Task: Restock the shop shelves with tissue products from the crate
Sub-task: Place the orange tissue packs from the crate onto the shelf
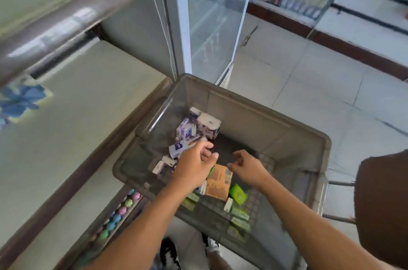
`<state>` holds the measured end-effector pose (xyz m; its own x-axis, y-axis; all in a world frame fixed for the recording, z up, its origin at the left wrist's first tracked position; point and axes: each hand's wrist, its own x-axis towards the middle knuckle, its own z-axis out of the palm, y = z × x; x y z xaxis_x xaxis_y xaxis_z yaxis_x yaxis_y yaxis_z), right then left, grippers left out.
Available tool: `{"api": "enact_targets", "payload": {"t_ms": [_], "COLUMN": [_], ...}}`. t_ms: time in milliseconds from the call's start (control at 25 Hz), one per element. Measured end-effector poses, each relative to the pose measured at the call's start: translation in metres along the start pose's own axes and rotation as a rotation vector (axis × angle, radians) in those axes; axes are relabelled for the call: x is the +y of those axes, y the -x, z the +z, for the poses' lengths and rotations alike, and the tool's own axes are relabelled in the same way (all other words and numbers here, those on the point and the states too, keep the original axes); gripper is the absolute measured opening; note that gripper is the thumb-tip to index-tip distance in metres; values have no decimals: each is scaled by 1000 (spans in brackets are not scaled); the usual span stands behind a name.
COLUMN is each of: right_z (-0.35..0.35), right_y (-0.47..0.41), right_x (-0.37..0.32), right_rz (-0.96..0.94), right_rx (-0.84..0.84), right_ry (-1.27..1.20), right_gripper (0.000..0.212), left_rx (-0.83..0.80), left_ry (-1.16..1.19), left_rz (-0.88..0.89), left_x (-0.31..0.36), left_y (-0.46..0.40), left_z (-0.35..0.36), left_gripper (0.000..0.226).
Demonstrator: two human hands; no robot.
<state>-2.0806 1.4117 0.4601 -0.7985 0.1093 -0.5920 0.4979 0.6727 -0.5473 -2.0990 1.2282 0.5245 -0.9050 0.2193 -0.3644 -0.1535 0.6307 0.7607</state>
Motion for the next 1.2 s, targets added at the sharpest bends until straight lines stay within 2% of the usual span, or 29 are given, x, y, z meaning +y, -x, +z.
{"api": "enact_targets", "payload": {"t_ms": [120, 320, 440, 600, 840, 960, 1000, 1080, 1160, 1200], "right_z": [45, 101, 123, 125, 72, 30, 13, -21, -48, -58], "right_y": [-42, -73, -75, -72, -57, -31, -18, 12, 47, 62], "right_x": [41, 68, 73, 75, 60, 28, 14, -16, -40, -50], "right_rz": [55, -68, -125, -175, -145, -172, -189, -210, -290, -325], "right_rx": [-150, -256, -270, -110, 68, 107, 83, -82, -273, -337], "right_ry": [248, 605, 769, 840, 695, 486, 358, -1, -440, -584], "right_gripper": [76, 131, 134, 116, 121, 123, 124, 122, 102, 89], "left_rx": [-93, -106, -87, -94, -101, -88, -71, -18, 11, 2], "left_ry": [-44, -19, 7, 12, 24, 38, 54, 153, 313, 378], "left_rz": [-80, -111, -159, -182, -179, -167, -145, -93, -60, -35], "left_x": [-26, -48, -58, -57, -46, -36, -29, -12, 6, 14], "left_y": [-19, -27, -28, -27, -25, -21, -18, -10, 0, 6], "left_z": [27, 47, 47, 40, 29, 17, 10, -7, -26, -37], "left_gripper": [31, 26, 27, 26, 29, 30, 30, 26, 27, 35]}}
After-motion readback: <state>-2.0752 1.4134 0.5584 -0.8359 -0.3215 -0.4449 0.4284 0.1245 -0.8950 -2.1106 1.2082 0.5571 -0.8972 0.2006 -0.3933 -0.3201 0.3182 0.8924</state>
